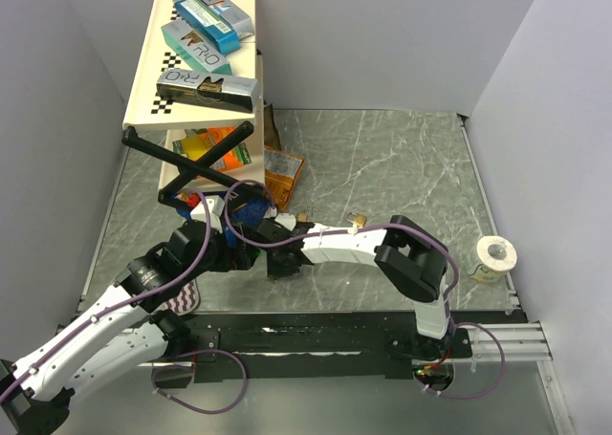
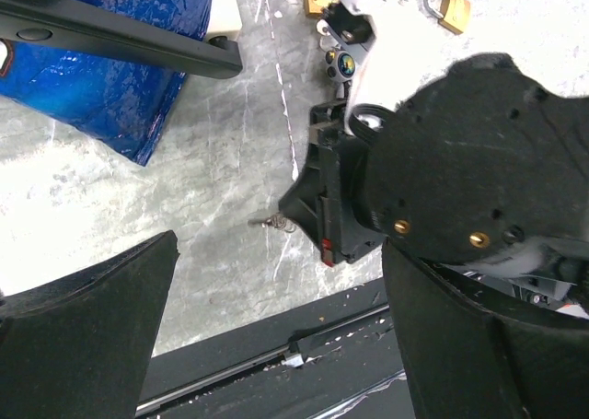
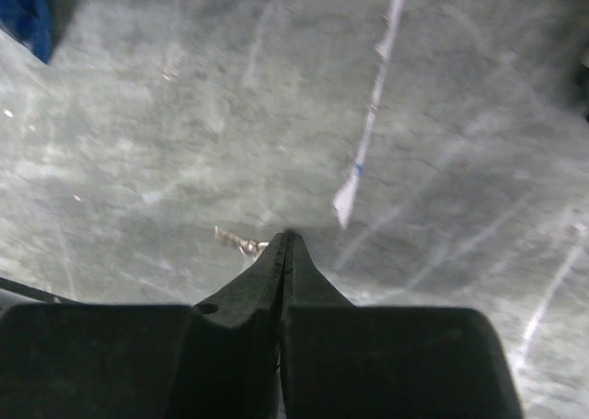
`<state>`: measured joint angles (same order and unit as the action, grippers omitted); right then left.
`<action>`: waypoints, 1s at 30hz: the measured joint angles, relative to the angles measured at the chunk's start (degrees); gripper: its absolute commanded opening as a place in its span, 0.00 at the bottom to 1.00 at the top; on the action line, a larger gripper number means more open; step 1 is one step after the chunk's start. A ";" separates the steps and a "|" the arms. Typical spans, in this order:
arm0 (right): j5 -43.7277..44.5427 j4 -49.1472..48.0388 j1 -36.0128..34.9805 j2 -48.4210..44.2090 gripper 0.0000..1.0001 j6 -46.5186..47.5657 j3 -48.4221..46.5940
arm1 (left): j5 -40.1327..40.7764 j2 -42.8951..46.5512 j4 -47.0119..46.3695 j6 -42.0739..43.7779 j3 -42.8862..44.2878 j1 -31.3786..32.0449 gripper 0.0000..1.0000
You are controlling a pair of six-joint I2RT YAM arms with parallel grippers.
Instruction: Unlock with the key
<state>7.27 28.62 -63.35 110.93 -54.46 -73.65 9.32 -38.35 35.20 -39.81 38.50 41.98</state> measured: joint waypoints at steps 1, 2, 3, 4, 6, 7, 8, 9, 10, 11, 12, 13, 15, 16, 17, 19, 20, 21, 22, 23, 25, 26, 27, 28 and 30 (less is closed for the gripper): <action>0.07 -0.02 0.00 -0.55 0.00 0.20 0.57 | 0.00 0.02 -0.02 -0.02 0.02 0.00 0.96; 0.09 -0.07 0.00 -1.18 0.00 0.39 1.25 | 0.00 0.00 -0.07 -0.02 0.09 0.00 0.96; 0.09 -0.28 0.00 -1.81 0.00 0.76 1.90 | 0.00 0.00 -0.20 -0.07 0.13 0.00 0.96; 0.07 -0.55 0.00 -2.84 0.00 1.11 2.91 | 0.00 0.02 -0.24 -0.07 0.20 0.00 0.96; 0.00 -0.87 0.00 -4.46 0.00 1.44 4.15 | -0.02 0.02 -0.35 -0.11 0.33 0.00 0.96; -0.11 -1.64 0.02 -5.46 0.00 1.68 5.03 | -0.11 0.02 -0.48 -0.13 0.37 0.00 0.96; -0.28 -2.38 0.04 -6.54 0.00 1.95 6.03 | -0.48 0.02 -0.70 -0.13 0.39 0.00 0.96; -0.57 -2.93 0.11 -7.63 0.00 2.19 7.02 | -0.81 0.07 -0.98 -0.13 0.39 0.00 0.96; -0.90 -3.52 0.28 -8.72 0.00 2.47 7.93 | -1.18 0.17 -1.25 -0.17 0.39 0.00 0.96; -1.25 -4.50 0.35 -9.86 0.00 2.73 9.09 | -1.73 0.31 -1.73 -0.26 0.39 0.00 0.96; -1.51 -5.38 0.39 -10.93 0.00 2.95 10.16 | -2.14 0.50 -2.05 -0.33 0.39 0.00 0.96; -1.92 -6.05 0.48 -11.96 0.00 3.17 11.19 | -2.67 0.76 -2.40 -0.37 0.39 0.00 0.96; -2.47 -6.75 0.63 -13.27 0.04 4.04 12.33 | -3.21 1.16 -3.17 -0.48 0.39 0.00 0.96; -2.64 -7.02 0.74 -13.51 0.10 4.63 12.35 | -3.43 1.31 -3.34 -0.55 0.39 0.00 0.96; -2.69 -7.45 0.76 -13.51 0.12 5.05 12.26 | -3.48 1.38 -3.41 -0.79 0.39 0.00 0.96; -3.04 -7.50 0.76 -13.40 0.20 6.08 11.72 | -3.45 1.40 -3.50 -1.42 0.39 0.00 0.96; -3.28 -7.50 0.76 -13.22 0.22 6.38 11.23 | -3.41 1.38 -3.41 -1.68 0.39 0.00 0.96; -3.63 -7.63 0.76 -12.92 0.24 6.47 10.62 | -3.26 1.38 -3.17 -1.92 0.39 0.00 0.96; -3.91 -7.91 0.76 -12.41 0.28 6.43 10.05 | -2.82 1.38 -2.93 -2.14 0.39 0.00 0.96; -4.09 -8.22 0.76 -11.96 0.28 6.40 9.62 | -2.49 1.40 -2.75 -2.47 0.39 0.00 0.96; -4.94 -8.76 0.74 -10.45 0.31 6.10 8.85 | -1.57 1.53 -2.14 -2.89 0.42 0.00 0.96; -5.16 -8.87 0.76 -9.68 0.33 6.08 8.70 | -1.27 1.62 -1.79 -2.93 0.42 0.00 0.96; -5.42 -8.90 0.74 -8.92 0.34 5.92 8.70 | -0.90 1.84 -1.38 -2.97 0.42 -0.02 0.96; -5.62 -8.70 0.76 -8.17 0.39 5.79 8.70 | -0.63 2.16 -1.09 -2.97 0.42 -0.02 0.96; -6.03 -8.46 0.76 -6.75 0.41 5.31 8.70 | -0.26 2.51 -0.57 -2.95 0.42 -0.02 0.96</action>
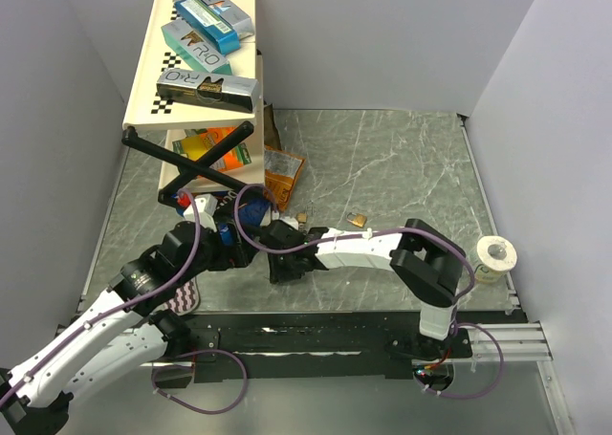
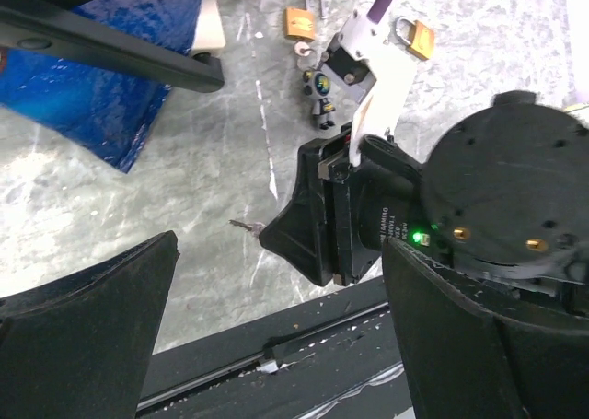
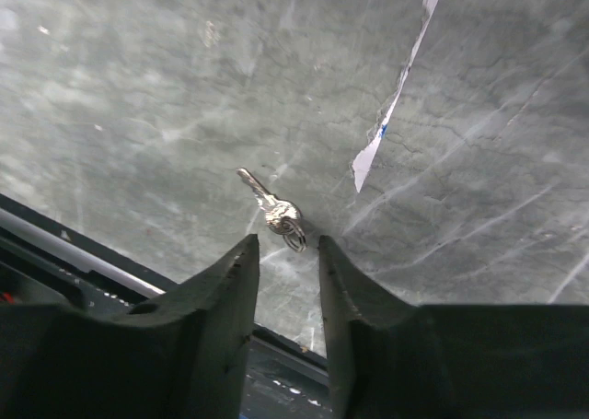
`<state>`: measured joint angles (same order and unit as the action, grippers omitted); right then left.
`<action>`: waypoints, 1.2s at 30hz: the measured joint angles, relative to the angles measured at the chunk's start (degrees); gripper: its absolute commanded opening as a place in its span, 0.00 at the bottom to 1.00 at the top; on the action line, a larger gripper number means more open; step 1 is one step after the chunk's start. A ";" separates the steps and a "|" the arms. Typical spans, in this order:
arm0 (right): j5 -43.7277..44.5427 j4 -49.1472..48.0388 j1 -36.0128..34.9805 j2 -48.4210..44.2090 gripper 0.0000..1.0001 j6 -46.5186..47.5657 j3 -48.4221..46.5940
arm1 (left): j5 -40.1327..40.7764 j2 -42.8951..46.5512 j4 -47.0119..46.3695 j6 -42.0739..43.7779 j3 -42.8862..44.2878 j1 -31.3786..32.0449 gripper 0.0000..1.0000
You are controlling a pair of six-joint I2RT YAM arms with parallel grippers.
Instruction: Unlock with the key
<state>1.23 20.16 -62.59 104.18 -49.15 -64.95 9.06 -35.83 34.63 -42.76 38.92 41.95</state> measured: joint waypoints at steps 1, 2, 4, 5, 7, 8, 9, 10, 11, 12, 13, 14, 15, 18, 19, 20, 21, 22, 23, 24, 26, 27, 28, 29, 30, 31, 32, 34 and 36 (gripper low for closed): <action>-0.04 0.02 0.00 0.37 0.43 -0.11 0.00 | 0.17 0.00 0.33 -0.02 0.00 0.00 0.96; -0.24 0.07 0.00 0.79 0.43 -0.28 0.00 | 0.39 -0.04 0.55 -0.04 0.00 0.00 0.96; -0.37 0.33 0.00 1.07 0.43 -0.57 0.00 | 0.96 -0.26 0.81 -0.02 0.00 -0.04 0.96; -0.44 0.39 0.00 1.07 0.43 -0.72 0.00 | 1.18 -0.35 0.81 -0.02 0.00 -0.04 0.96; -0.50 0.28 0.00 1.07 0.40 -0.76 0.00 | 1.40 -0.37 0.83 -0.02 0.00 -0.04 0.96; -0.61 0.31 0.00 1.07 0.39 -0.74 0.00 | 1.42 -0.37 0.81 0.00 0.00 -0.04 0.96; -0.68 0.31 0.00 1.09 0.38 -0.72 0.00 | 1.44 -0.37 0.81 0.00 0.00 -0.04 0.96; -0.70 0.42 0.00 1.20 0.38 -0.68 -0.11 | 1.44 -0.37 0.81 0.00 0.00 -0.04 0.96; -0.72 0.63 0.00 1.46 0.38 -0.66 -0.46 | 1.57 -0.37 0.81 -0.02 0.00 -0.04 0.96; -0.90 0.63 0.00 1.79 0.38 -0.66 -0.83 | 1.84 -0.37 0.81 -0.07 0.00 -0.04 0.96; -1.11 0.66 0.00 2.23 0.38 -0.68 -1.40 | 2.21 -0.37 0.81 -0.17 0.00 -0.07 0.96; -1.49 0.66 0.00 2.60 0.37 -0.68 -1.75 | 2.56 -0.39 0.81 -0.24 0.00 -0.13 0.96; -1.66 0.61 0.00 2.89 0.36 -0.68 -1.99 | 2.91 -0.37 0.81 -0.37 0.00 -0.15 0.96; -2.05 0.87 0.00 3.37 0.34 -0.68 -2.54 | 3.61 -0.31 0.83 -0.52 0.00 -0.17 0.96; -2.19 0.90 0.00 3.45 0.33 -0.70 -2.58 | 3.91 -0.26 0.85 -0.55 0.00 -0.17 0.96; -2.19 0.96 0.00 3.50 0.32 -0.72 -2.60 | 4.15 -0.22 0.87 -0.57 0.00 -0.17 0.96; -2.19 1.11 0.00 3.56 0.27 -0.72 -2.69 | 4.24 -0.20 0.87 -0.59 0.00 -0.17 0.96; -2.16 1.53 0.00 3.72 0.23 -0.74 -2.99 | 4.39 -0.20 0.90 -0.61 0.00 -0.17 0.96; -2.16 1.99 0.00 3.93 0.20 -0.81 -3.34 | 4.48 -0.20 0.96 -0.63 0.00 -0.17 0.96; -2.14 2.23 0.00 4.09 0.17 -0.83 -3.52 | 4.68 -0.20 1.05 -0.68 0.00 -0.20 0.96; -2.10 3.13 0.00 4.50 0.12 -1.14 -4.09 | 4.79 -0.20 1.29 -0.68 0.00 -0.20 0.96; -2.08 3.43 0.00 4.68 0.06 -1.33 -4.28 | 4.79 -0.22 1.42 -0.66 0.00 -0.22 0.96; -2.10 3.67 0.00 4.74 0.03 -1.44 -4.46 | 4.79 -0.28 1.49 -0.66 0.00 -0.20 0.96; -2.14 3.76 0.00 4.81 0.00 -1.60 -4.48 | 4.79 -0.28 1.57 -0.66 0.00 -0.20 0.96; -2.14 3.87 0.02 4.81 0.00 -1.75 -4.48 | 4.79 -0.35 1.68 -0.66 0.00 -0.20 0.96; -2.16 3.93 0.15 4.81 0.00 -1.99 -4.48 | 4.79 -0.39 1.70 -0.66 0.00 -0.20 0.96; -2.16 3.98 0.20 4.81 0.00 -2.05 -4.48 | 4.79 -0.39 1.68 -0.66 0.00 -0.22 0.96; -2.16 4.11 0.31 4.70 0.00 -2.23 -4.48 | 4.74 -0.42 1.70 -0.63 0.04 -0.22 0.96; -2.16 4.13 0.52 4.24 0.00 -2.19 -4.22 | 4.31 -0.55 1.86 -0.59 0.46 -0.20 0.96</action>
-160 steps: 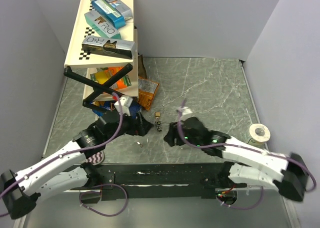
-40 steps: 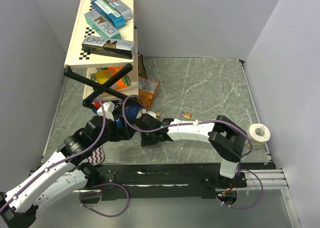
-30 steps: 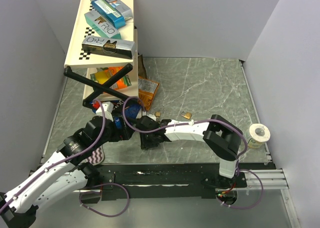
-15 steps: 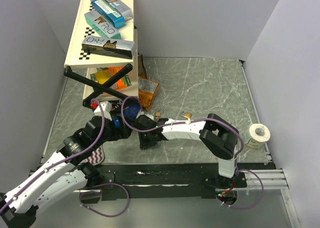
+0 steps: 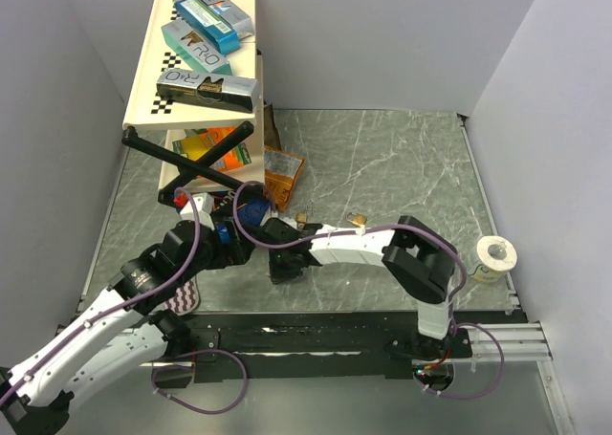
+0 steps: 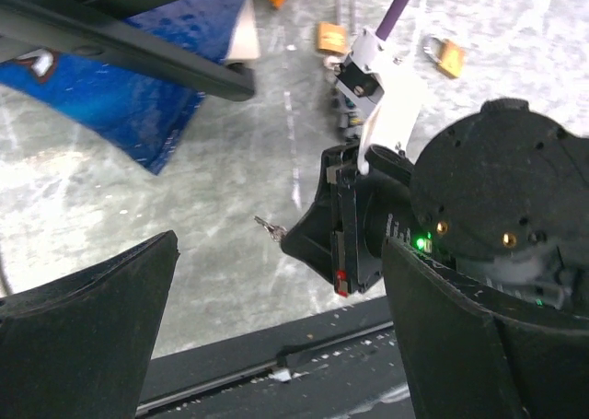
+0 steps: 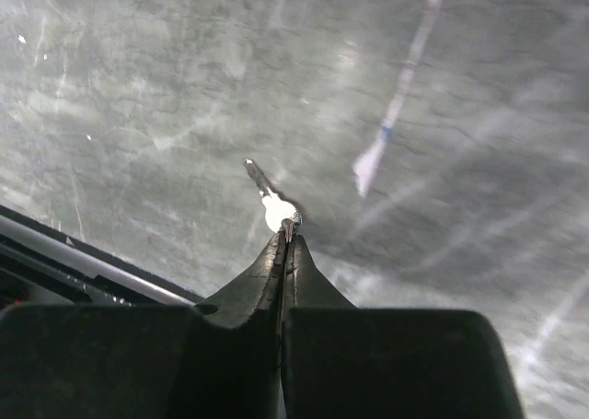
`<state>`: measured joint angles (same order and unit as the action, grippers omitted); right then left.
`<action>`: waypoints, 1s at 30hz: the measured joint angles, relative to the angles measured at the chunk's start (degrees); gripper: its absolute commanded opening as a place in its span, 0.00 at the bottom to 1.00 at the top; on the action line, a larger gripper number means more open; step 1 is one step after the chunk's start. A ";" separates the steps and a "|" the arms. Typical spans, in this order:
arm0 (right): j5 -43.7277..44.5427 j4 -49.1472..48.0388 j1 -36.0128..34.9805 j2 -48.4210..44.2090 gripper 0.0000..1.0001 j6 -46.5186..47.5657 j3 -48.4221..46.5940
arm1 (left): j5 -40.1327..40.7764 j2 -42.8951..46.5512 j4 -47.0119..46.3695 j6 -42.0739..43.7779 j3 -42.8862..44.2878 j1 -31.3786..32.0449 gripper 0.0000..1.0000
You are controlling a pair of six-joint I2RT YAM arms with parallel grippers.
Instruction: Unlock with the key
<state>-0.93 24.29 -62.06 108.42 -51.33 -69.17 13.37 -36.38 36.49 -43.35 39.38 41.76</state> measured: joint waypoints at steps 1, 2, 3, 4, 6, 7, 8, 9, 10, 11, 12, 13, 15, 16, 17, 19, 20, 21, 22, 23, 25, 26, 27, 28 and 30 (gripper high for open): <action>0.02 -0.02 0.20 -0.63 0.00 0.04 0.50 | -0.28 -0.02 0.00 0.04 0.33 0.00 0.96; 0.04 -0.11 0.46 -1.68 0.00 0.17 1.25 | -0.70 -0.11 0.00 0.04 0.76 0.00 0.96; 0.20 -0.15 0.76 -3.10 0.00 0.31 2.25 | -1.38 -0.20 0.02 0.04 1.64 0.00 0.96; 0.46 -0.13 1.03 -4.81 0.00 0.44 3.28 | -1.73 -0.22 -0.04 0.02 2.32 0.00 0.96; 0.74 -0.24 1.73 -8.79 0.00 0.85 4.87 | -2.89 -0.20 -0.20 -0.11 4.22 0.00 0.96; 0.90 -0.33 2.08 -11.08 0.00 0.90 5.57 | -3.45 -0.20 -0.20 -0.42 5.27 0.00 0.96; 0.98 -0.44 2.34 -13.14 0.00 0.98 6.10 | -4.13 -0.22 -0.22 -0.72 6.40 0.00 0.96; 1.29 -0.81 2.78 -16.17 0.00 1.03 7.06 | -4.68 -0.22 -0.20 -1.14 7.43 0.00 0.96; 1.51 -0.79 3.02 -18.29 0.00 1.03 7.58 | -5.14 -0.24 -0.24 -1.64 8.55 0.00 0.96; 1.77 -0.76 3.34 -20.98 0.00 1.01 8.15 | -5.60 -0.39 -0.20 -2.27 9.55 0.00 0.96; 1.95 -0.87 3.61 -23.61 0.00 0.96 8.66 | -6.03 -0.61 0.00 -3.13 10.84 0.00 0.96; 2.21 -0.87 3.91 -26.05 0.00 0.81 9.01 | -6.29 -0.92 0.22 -4.15 12.24 0.00 0.96; 2.89 -0.90 4.37 -30.51 0.00 0.59 9.40 | -6.82 -1.66 0.39 -6.08 14.93 0.00 0.96; 3.30 -0.85 4.63 -32.52 0.00 0.37 9.44 | -7.13 -2.08 0.44 -7.23 16.06 0.00 0.96; 3.56 -0.85 4.87 -34.32 0.00 0.13 9.46 | -7.45 -2.40 0.42 -8.50 16.96 0.00 0.96; 4.17 -0.79 5.31 -37.51 0.00 -0.20 9.46 | -8.28 -2.80 0.17 -11.15 17.88 0.00 0.96; 4.61 -0.72 5.51 -39.34 0.00 -0.31 9.46 | -9.14 -2.89 -0.24 -12.83 17.92 0.00 0.96; 4.87 -0.74 5.68 -40.54 0.00 -0.31 9.44 | -10.01 -3.04 -0.42 -14.58 17.92 0.00 0.96; 5.18 -0.74 5.84 -41.90 0.00 -0.31 9.40 | -11.02 -3.28 -0.74 -16.24 17.88 0.00 0.96; 5.55 -0.74 5.97 -42.97 0.00 -0.26 9.33 | -12.37 -3.69 -1.42 -18.16 17.77 0.00 0.96; 6.05 -0.81 6.10 -44.59 0.00 -0.22 9.14 | -14.93 -4.79 -2.82 -21.44 17.55 -0.02 0.97; 6.12 -0.81 6.14 -45.27 0.00 -0.13 9.05 | -16.52 -5.70 -3.54 -23.19 17.33 -0.04 0.97; 6.14 -0.85 6.21 -45.79 0.00 -0.04 8.98 | -17.90 -6.64 -4.22 -24.48 17.09 -0.07 0.97; 6.12 -0.83 6.23 -46.23 0.00 0.04 8.85 | -19.17 -7.74 -4.57 -25.62 16.98 -0.07 0.97; 6.05 -1.14 6.23 -46.88 0.00 0.20 8.72 | -21.29 -9.55 -5.66 -27.39 16.41 -0.07 0.98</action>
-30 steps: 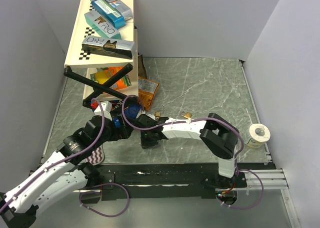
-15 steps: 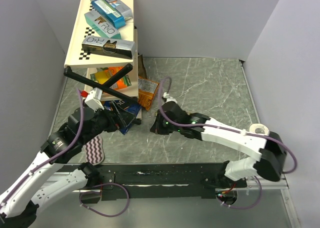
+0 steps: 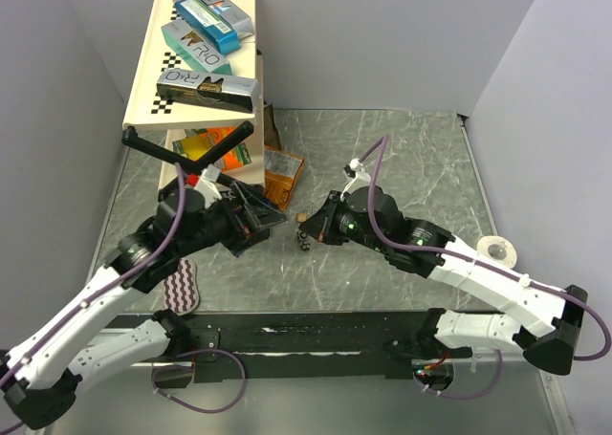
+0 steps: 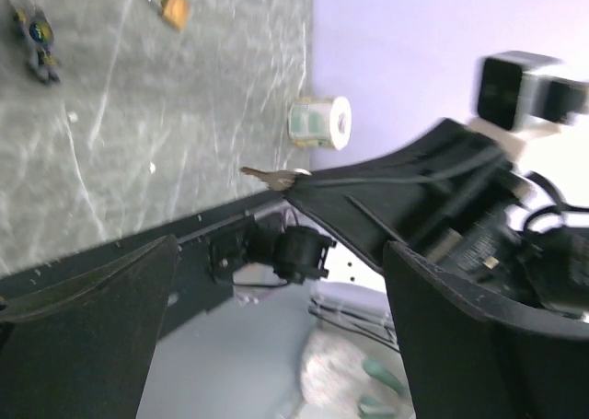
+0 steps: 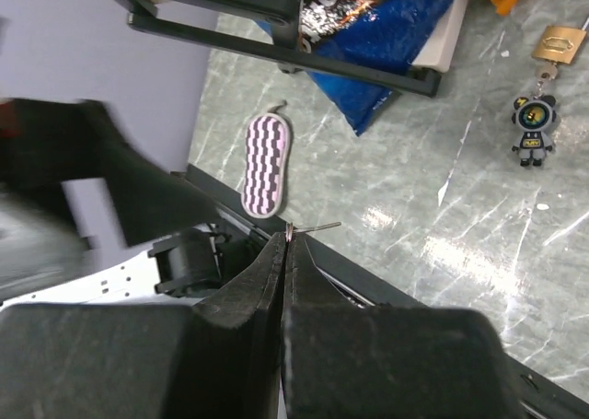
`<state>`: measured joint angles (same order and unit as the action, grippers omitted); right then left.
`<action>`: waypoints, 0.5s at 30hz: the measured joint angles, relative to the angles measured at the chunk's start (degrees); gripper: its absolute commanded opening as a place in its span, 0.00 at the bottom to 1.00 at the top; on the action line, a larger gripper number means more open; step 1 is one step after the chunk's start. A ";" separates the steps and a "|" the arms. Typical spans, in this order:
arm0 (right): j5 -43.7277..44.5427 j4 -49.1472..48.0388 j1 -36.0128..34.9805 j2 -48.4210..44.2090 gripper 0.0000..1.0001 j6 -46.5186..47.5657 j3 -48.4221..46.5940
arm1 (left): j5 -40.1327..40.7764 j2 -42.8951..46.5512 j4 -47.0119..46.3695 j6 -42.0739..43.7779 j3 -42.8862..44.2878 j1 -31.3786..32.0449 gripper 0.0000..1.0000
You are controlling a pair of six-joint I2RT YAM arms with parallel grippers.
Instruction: Unlock with the key
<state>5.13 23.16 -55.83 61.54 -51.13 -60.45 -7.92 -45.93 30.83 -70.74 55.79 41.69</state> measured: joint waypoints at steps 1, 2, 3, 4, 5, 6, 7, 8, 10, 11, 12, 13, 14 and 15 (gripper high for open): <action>-0.04 0.00 0.00 -0.31 0.00 0.00 0.00 | -0.90 -0.81 -0.68 -0.81 -0.63 0.00 0.99; -0.15 -0.02 0.00 -0.59 0.00 0.00 0.00 | -1.81 -1.27 -1.66 -1.55 -1.64 0.00 0.99; -0.22 -0.04 0.00 -0.79 0.00 -0.02 0.00 | -2.62 -1.46 -2.21 -2.16 -2.60 0.00 0.99; -0.28 -0.09 0.00 -1.09 0.00 -0.09 0.02 | -3.50 -1.49 -3.13 -2.75 -3.85 0.00 0.99; -0.33 -0.13 0.00 -1.44 0.00 -0.22 0.02 | -4.37 -1.40 -4.20 -3.54 -5.18 -0.02 0.99; -0.48 -0.42 0.00 -1.79 0.00 -0.24 0.04 | -4.94 -1.33 -5.01 -4.07 -6.23 -0.02 0.99; -0.70 -0.79 0.00 -2.16 0.00 -0.20 0.07 | -5.55 -1.25 -5.99 -4.85 -7.34 -0.02 0.99; -1.01 -1.38 0.00 -2.54 0.00 0.02 0.13 | -6.03 -1.16 -6.71 -5.57 -8.24 -0.02 0.98; -1.79 -2.62 0.00 -3.10 0.00 0.61 0.28 | -6.75 -1.16 -7.54 -7.08 -8.98 -0.02 0.97; -2.23 -3.48 0.00 -3.39 0.00 1.14 0.52 | -7.26 -1.18 -8.31 -8.15 -9.29 -0.04 0.96; -2.78 -4.11 0.00 -3.58 0.00 1.57 0.79 | -7.67 -1.18 -9.18 -9.16 -9.55 -0.07 0.96; -3.15 -4.79 -0.02 -3.67 0.00 1.92 1.11 | -8.15 -1.33 -9.86 -10.43 -9.73 -0.07 0.96; -3.54 -5.66 -0.07 -3.69 0.00 2.21 1.57 | -8.66 -1.55 -10.47 -11.54 -9.84 -0.07 0.96; -4.15 -6.21 -0.09 -3.67 0.00 2.34 2.01 | -9.11 -1.90 -11.13 -12.74 -9.99 -0.11 0.96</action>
<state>0.97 16.95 -55.92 57.87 -48.80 -58.43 -17.04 -47.83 19.70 -83.48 45.80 41.58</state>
